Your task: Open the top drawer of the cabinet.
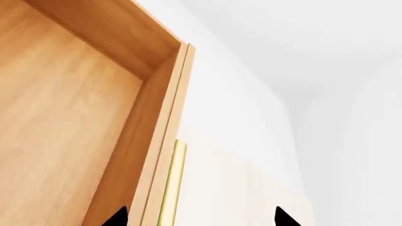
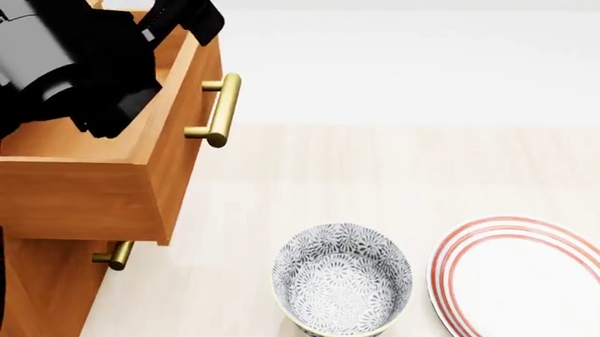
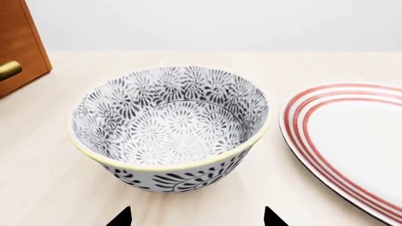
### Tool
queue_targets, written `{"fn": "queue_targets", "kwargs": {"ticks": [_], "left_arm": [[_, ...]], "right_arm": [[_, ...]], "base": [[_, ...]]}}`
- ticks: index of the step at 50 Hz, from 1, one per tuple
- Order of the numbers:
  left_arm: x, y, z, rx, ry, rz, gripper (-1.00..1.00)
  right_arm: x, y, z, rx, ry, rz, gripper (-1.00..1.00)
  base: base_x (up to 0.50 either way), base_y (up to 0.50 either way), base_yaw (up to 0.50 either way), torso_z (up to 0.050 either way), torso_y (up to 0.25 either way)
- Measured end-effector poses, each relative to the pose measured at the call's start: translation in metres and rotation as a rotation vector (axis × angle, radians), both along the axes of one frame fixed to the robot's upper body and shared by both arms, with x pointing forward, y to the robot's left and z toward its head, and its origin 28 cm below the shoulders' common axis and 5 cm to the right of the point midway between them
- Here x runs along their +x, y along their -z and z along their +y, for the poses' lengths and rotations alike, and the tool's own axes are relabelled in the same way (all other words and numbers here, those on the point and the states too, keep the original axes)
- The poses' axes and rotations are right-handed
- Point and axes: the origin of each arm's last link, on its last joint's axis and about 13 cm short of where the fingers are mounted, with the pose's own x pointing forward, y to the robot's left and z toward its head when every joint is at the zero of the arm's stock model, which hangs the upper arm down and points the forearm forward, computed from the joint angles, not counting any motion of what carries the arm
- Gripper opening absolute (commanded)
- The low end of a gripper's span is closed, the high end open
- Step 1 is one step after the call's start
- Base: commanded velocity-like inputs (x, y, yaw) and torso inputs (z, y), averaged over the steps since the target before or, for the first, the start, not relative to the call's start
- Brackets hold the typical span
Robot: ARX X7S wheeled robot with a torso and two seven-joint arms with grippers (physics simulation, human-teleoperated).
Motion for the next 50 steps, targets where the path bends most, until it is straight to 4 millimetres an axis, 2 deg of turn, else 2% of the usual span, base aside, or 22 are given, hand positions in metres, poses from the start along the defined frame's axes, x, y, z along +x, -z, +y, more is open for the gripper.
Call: {"fn": "queue_targets", "kwargs": {"ticks": [50], "left_arm": [[-0.003, 0.005, -0.043, 0.024, 0.173, -0.034, 1.0]], "right_arm": [[-0.004, 0.0, -0.001, -0.016, -0.04, -0.019, 1.0]], "base": [[0.0, 0.0, 0.0, 0.0, 0.0]]}}
